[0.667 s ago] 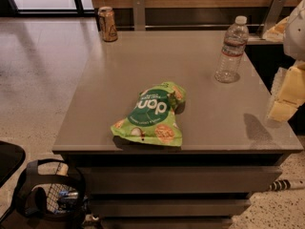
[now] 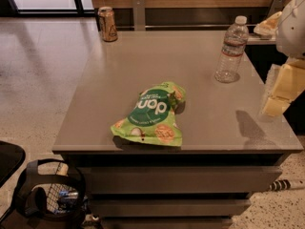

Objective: Move green rice chip bag near orange can

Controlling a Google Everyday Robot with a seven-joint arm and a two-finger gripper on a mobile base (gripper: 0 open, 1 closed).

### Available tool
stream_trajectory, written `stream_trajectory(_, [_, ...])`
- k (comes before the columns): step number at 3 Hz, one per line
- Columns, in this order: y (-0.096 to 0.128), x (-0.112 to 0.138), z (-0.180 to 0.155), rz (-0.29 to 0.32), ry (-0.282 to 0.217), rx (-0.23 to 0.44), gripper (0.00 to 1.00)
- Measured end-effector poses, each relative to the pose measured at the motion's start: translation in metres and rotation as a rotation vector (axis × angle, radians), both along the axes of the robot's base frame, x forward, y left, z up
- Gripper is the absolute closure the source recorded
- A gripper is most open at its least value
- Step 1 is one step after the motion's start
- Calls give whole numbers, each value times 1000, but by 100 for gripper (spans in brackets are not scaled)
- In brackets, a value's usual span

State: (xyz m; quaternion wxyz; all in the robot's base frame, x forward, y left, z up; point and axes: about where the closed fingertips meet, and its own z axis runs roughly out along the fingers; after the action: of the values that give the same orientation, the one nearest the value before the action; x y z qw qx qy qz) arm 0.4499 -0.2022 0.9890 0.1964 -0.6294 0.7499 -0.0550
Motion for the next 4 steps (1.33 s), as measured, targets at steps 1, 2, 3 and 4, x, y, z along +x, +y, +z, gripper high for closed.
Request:
stream_trajectory(1, [29,28,-2,145,-68,14,0])
stream_trajectory(2, [65,54,-16,282,-73,10,0])
stream_trajectory(3, [116,83,-51,441,-41,8,0])
stream_trajectory(4, [144,95,-80,531,-34,27,0])
